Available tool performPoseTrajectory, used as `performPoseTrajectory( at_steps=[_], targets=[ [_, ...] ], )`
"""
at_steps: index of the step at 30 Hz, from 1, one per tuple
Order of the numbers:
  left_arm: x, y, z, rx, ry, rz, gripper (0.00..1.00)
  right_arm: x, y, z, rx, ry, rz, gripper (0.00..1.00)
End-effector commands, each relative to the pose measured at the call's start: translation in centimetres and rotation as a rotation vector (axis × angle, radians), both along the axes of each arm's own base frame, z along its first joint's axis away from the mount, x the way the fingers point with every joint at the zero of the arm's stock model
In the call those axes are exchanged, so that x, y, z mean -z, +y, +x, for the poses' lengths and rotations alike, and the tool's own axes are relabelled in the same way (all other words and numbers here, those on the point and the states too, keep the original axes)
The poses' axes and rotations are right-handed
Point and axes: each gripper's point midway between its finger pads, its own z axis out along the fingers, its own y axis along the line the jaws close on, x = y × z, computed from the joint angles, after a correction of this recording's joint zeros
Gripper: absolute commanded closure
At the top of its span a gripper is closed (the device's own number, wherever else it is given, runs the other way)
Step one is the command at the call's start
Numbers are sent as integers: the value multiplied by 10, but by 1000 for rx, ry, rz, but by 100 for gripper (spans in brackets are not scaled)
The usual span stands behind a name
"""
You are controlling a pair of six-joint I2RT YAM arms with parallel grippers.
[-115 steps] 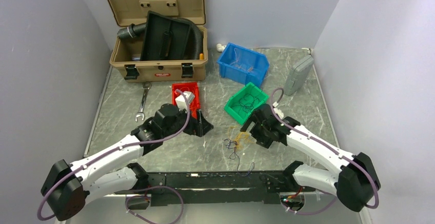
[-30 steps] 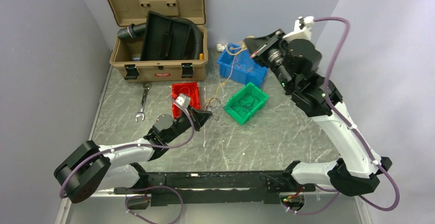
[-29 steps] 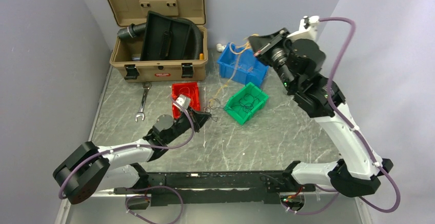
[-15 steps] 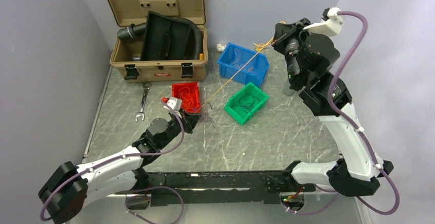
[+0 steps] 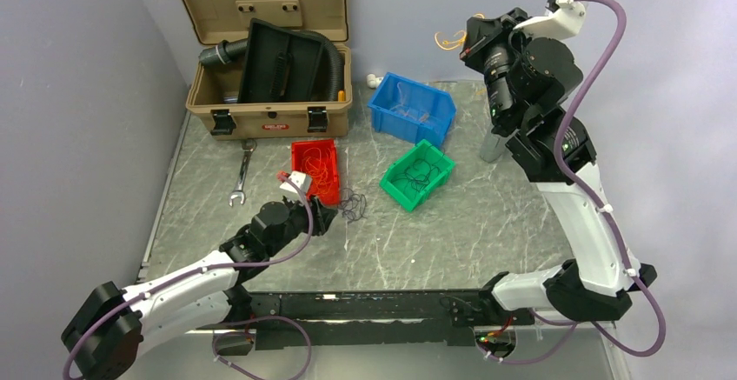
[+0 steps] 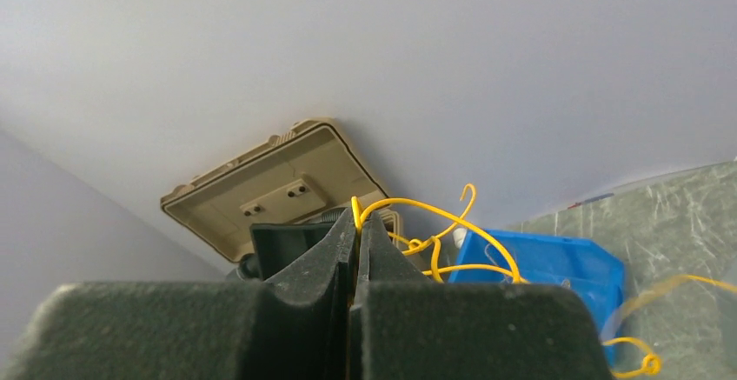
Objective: Untangle the cables
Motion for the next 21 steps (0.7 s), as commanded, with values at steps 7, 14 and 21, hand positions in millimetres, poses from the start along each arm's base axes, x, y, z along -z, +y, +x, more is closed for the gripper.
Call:
performPoseTrajectory(
  at_steps=[7, 14, 21],
  targets=[
    [-29, -19, -4, 110, -48, -18, 23, 5, 4, 38, -34, -14, -113, 100],
    [-20, -21, 8, 77, 50, 91, 8, 30, 25, 85, -177, -20, -158, 100],
    [-20, -44, 19, 131, 103, 124, 1, 47, 24, 128, -184, -10, -193, 100]
  ],
)
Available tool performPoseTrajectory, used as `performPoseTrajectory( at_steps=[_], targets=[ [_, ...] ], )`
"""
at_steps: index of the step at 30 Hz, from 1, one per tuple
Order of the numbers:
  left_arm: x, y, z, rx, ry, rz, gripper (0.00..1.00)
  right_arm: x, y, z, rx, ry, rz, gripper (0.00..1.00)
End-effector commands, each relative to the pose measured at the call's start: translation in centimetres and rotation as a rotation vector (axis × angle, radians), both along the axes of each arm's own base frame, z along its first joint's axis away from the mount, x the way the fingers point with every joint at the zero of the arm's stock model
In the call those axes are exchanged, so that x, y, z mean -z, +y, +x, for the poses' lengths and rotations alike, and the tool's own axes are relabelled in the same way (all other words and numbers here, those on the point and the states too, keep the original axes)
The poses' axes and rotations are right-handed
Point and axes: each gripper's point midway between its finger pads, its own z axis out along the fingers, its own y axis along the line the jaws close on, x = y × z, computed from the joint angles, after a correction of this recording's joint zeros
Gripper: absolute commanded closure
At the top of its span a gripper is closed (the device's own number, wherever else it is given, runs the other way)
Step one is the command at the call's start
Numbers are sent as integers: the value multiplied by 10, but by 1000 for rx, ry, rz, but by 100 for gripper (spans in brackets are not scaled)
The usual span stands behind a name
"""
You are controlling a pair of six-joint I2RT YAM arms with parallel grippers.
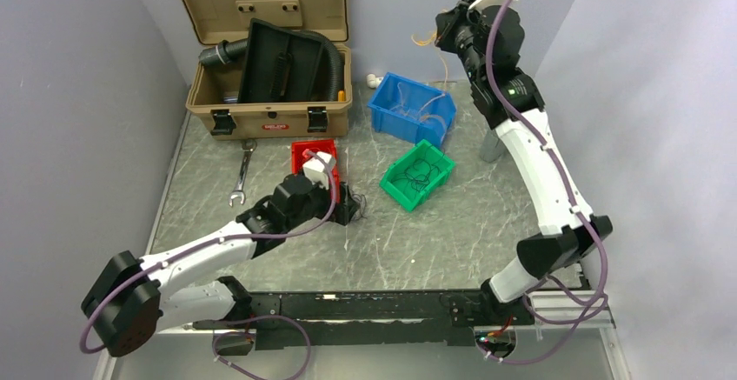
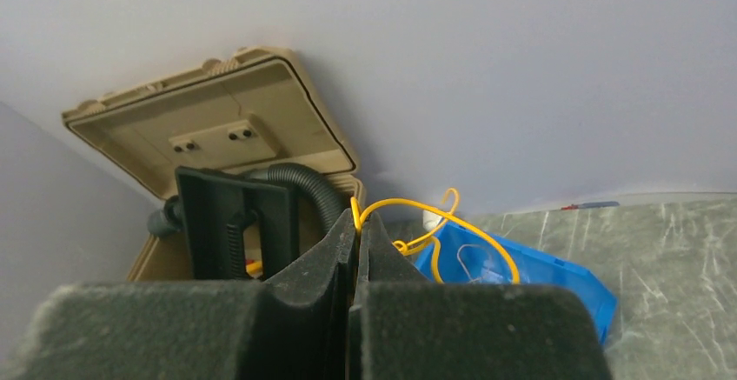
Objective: Untangle the cables
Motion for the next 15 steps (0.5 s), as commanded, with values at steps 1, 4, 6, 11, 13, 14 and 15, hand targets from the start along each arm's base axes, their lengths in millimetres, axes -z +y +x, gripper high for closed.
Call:
performPoseTrajectory(
  at_steps=[1, 4, 6, 11, 13, 14, 15],
  targets=[
    [-4, -16, 6, 49, 25, 31, 0, -20, 1, 18, -44, -93, -4, 100],
    [-4, -25, 17, 57, 55, 80, 1, -4, -7, 41, -21, -60, -9, 100],
    [5, -27, 20, 60, 93, 133, 1, 12, -11, 54, -15, -34, -10, 100],
    [21, -32, 29, 64, 158, 227, 0, 52, -15, 81, -3, 29, 10, 100],
    [29, -34, 31, 65, 189, 257, 1, 70, -13, 89, -10, 55, 10, 100],
    [32, -34, 31, 65, 203, 270, 1, 79, -12, 93, -16, 70, 9, 100],
    [36, -35, 32, 64, 217, 281, 1, 88, -10, 96, -28, 82, 4, 100]
  ],
)
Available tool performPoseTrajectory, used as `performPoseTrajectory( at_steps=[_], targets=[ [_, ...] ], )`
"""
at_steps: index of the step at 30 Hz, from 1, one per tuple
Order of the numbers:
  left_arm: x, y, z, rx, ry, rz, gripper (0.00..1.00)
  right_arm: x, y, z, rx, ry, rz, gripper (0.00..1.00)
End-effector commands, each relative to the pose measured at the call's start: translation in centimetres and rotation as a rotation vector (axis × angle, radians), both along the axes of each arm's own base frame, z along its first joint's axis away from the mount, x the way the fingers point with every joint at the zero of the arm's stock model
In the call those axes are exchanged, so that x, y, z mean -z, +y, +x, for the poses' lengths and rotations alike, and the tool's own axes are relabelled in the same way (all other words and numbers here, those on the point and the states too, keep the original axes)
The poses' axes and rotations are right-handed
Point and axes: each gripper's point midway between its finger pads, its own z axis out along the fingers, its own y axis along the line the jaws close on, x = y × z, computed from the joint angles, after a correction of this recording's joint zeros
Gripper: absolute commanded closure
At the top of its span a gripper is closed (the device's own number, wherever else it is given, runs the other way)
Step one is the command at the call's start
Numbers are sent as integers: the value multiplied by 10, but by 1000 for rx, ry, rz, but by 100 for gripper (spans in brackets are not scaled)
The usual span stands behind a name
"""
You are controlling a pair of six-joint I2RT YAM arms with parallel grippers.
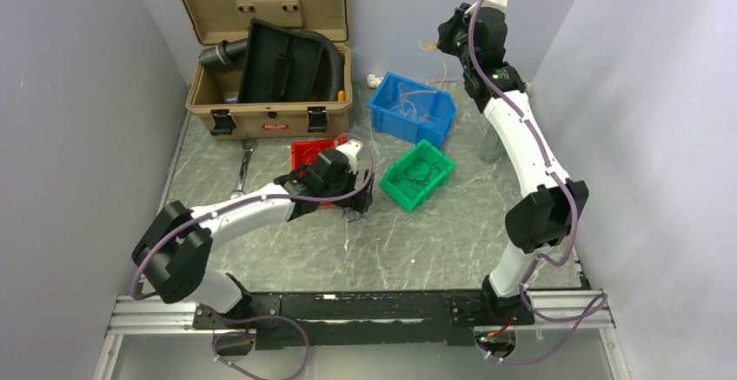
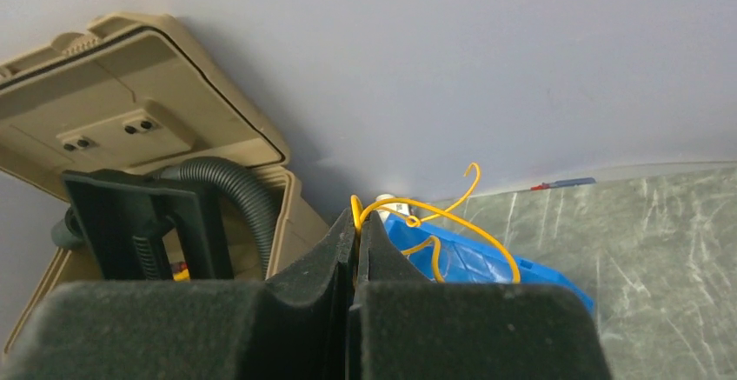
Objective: Untangle the cables
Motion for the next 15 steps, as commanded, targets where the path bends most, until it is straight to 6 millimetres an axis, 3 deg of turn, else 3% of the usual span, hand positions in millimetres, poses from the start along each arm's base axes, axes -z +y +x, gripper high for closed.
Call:
performPoseTrajectory(
  at_steps=[1, 12, 14, 15],
  targets=[
    [10, 0, 0, 16, 55, 75, 1, 16, 12, 14, -61, -19, 27, 100],
    [28, -6, 0, 58, 128, 145, 2, 151, 46, 34, -289, 277, 53, 100],
    [31, -7, 0, 67, 141, 159, 2, 166, 48, 36, -314, 331, 49, 90],
    [33, -7, -1, 68, 147, 166, 2, 173, 48, 35, -325, 358, 48, 76]
  ],
)
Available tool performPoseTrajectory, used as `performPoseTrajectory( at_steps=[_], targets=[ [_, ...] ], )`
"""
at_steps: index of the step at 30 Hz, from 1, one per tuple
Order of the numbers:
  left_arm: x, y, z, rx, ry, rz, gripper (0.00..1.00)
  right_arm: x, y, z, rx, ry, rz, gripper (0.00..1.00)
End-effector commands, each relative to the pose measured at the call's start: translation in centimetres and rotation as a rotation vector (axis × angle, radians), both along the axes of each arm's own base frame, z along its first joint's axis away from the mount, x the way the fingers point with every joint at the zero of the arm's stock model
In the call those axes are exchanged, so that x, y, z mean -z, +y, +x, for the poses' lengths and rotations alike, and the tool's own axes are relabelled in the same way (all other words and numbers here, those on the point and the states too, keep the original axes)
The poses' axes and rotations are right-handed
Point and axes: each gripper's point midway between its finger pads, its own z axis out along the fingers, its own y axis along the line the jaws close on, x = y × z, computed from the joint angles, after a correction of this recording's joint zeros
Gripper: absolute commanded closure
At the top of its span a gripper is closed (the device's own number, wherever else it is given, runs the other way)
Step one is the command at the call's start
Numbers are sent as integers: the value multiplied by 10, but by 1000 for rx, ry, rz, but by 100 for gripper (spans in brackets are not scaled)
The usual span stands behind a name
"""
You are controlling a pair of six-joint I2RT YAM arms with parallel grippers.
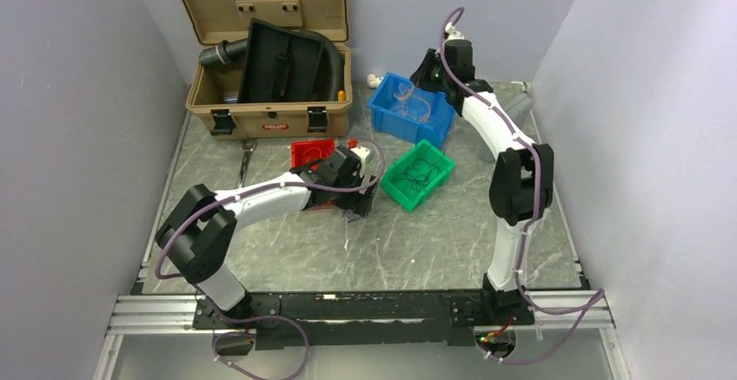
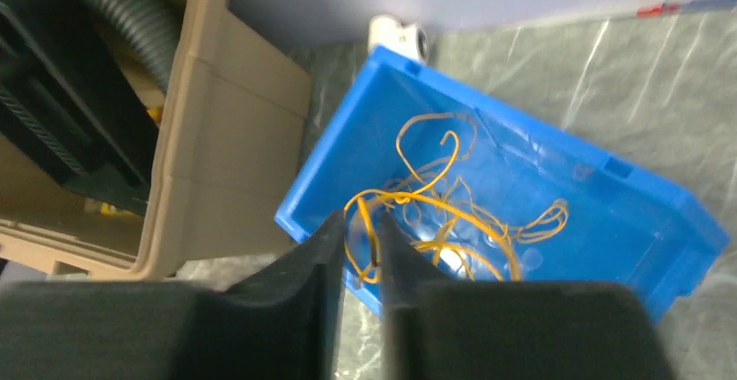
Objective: Untangle the cables
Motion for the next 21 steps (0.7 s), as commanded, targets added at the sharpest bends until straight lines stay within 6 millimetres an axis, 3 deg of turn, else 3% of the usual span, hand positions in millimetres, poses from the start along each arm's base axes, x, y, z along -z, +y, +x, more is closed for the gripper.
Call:
performPoseTrajectory(
  at_steps=[1, 4, 7, 13, 17, 21],
  targets=[
    [-6, -9, 3, 42, 6, 6, 3, 2, 10, -3, -101, 60, 34, 63],
    [-3, -11, 3, 56, 19, 9, 3, -2, 6, -10, -94, 53, 22, 39],
    [0, -14, 2, 70, 35, 11, 4, -24, -4, -21, -65, 1, 3, 26],
    [10, -18, 0, 93, 68, 27, 6, -81, -18, -60, -36, -112, 0, 19],
    [24, -19, 0, 95, 97, 45, 9, -105, -23, -89, -31, -176, 24, 17],
    [39, -15, 3, 74, 114, 88, 26, -122, -29, -114, -25, -221, 36, 17]
  ],
)
